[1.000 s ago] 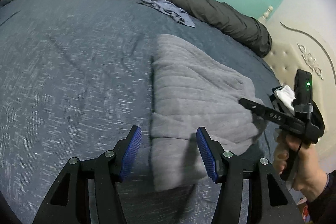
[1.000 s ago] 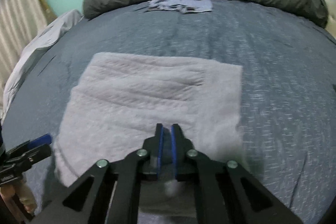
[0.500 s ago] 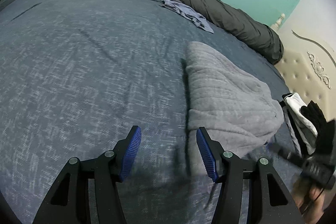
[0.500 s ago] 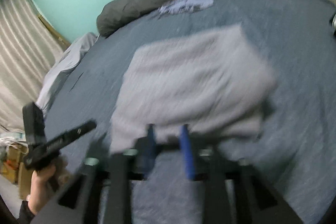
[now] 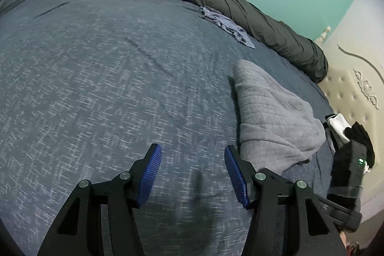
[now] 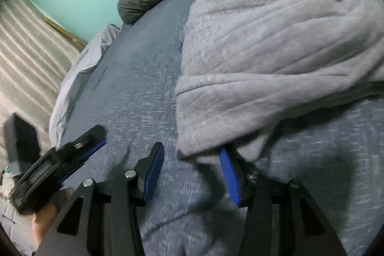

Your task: Fold clothes

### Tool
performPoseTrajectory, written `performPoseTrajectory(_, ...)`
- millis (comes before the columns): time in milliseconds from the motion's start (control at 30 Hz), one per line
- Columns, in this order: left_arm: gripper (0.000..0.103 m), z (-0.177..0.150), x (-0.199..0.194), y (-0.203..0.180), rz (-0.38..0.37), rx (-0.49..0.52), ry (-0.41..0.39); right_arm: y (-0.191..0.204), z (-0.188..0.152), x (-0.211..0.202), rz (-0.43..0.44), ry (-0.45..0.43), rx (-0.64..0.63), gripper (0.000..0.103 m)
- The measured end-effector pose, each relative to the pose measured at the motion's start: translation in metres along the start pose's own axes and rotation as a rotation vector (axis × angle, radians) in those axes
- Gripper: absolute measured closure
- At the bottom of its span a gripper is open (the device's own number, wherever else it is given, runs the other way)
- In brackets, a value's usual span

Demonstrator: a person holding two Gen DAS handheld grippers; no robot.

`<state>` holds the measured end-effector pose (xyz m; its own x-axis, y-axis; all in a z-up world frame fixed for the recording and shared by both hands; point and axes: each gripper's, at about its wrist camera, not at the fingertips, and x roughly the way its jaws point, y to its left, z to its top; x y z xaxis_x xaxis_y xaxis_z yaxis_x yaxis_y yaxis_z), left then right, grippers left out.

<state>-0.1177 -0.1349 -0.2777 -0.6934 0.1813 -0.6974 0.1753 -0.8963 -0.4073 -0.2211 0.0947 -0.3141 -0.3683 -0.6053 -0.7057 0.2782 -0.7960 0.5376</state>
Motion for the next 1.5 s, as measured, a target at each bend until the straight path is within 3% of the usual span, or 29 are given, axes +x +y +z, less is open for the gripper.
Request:
performPoseTrajectory(100, 0.045, 0.001, -0.006, 0.008, 0.003, -0.012, -0.009, 0.001, 0.005, 0.013, -0.025, -0.01, 0.008, 0.058)
performPoseTrajectory(167, 0.045, 0.001, -0.009, 0.012, 0.005, -0.018, -0.016, 0.001, 0.006, 0.014, -0.047, -0.019, 0.003, 0.081)
performPoseTrajectory(267, 0.045, 0.001, -0.011, 0.013, 0.006, -0.023, -0.02, 0.001, 0.006, 0.013, -0.043, -0.023, -0.008, 0.095)
performPoseTrajectory(533, 0.045, -0.003, -0.011, 0.004, 0.005, 0.002, -0.016, -0.002, 0.002, -0.008, -0.043, -0.029, -0.032, 0.098)
performPoseTrajectory(1000, 0.045, -0.016, -0.01, -0.028, -0.014, 0.066, -0.001, -0.032, -0.011, -0.082, -0.071, -0.041, -0.066, 0.099)
performPoseTrajectory(1500, 0.044, -0.034, 0.004, -0.088, -0.099, 0.154, 0.063, -0.119, -0.029, -0.177, -0.217, -0.077, 0.041, 0.1)
